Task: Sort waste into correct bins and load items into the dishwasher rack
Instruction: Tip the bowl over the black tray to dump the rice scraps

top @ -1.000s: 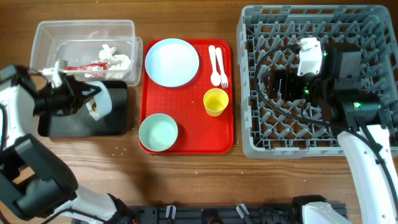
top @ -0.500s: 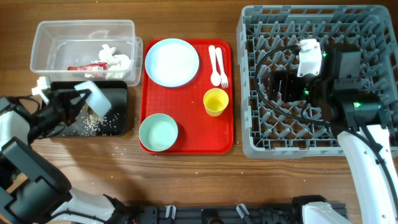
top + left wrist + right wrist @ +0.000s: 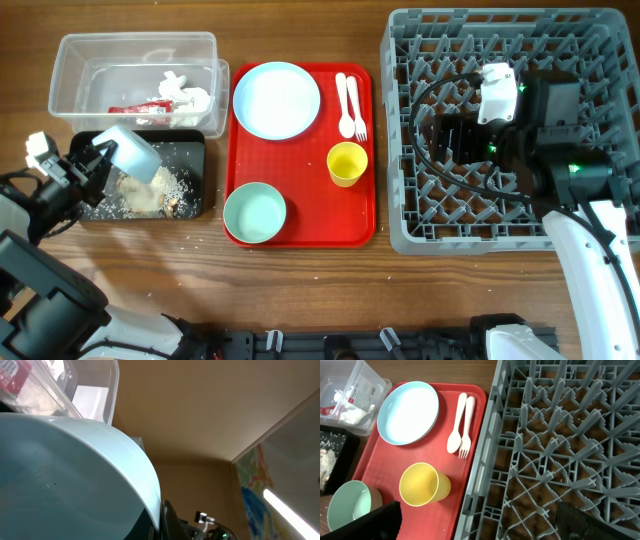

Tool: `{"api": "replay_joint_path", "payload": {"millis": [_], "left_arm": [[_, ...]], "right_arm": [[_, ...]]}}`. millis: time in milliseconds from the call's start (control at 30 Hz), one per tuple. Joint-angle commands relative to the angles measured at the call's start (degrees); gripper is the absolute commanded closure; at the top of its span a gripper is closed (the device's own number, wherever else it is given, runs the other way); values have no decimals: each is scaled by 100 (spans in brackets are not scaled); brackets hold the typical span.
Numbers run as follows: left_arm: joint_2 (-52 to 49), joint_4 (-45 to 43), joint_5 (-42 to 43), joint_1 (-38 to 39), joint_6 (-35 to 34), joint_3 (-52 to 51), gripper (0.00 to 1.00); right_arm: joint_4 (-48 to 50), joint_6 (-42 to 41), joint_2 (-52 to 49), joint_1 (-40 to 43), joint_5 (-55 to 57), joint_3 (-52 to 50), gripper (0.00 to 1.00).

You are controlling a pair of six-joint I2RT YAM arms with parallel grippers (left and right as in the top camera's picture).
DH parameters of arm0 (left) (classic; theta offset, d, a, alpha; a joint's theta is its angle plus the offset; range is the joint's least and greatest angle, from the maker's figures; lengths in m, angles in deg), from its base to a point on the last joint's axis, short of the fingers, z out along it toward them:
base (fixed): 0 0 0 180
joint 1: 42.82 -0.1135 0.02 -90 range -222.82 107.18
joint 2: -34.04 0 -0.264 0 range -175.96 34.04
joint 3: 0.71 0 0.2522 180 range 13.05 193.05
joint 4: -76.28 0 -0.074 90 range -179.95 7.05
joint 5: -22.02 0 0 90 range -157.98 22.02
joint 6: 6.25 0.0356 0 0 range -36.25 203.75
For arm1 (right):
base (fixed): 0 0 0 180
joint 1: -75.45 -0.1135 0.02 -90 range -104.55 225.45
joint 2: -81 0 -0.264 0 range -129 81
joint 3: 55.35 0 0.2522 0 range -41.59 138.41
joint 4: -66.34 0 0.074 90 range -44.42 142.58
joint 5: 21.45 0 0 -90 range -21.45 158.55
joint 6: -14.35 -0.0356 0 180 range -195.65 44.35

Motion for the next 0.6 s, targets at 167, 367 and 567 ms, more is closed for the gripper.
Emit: {"api": "replay_joint_path", "payload": {"millis": [167, 367, 567], "left_arm": [[28, -319, 214, -382, -632, -31, 96], [31, -225, 254, -385, -743, -33, 96], [33, 52, 111, -216, -164, -33, 96]], "right_arm": [[-9, 11, -55, 20, -33, 114, 0], [-9, 11, -55, 20, -33, 114, 0], [-17, 11, -55, 20, -33, 114, 0]]}}
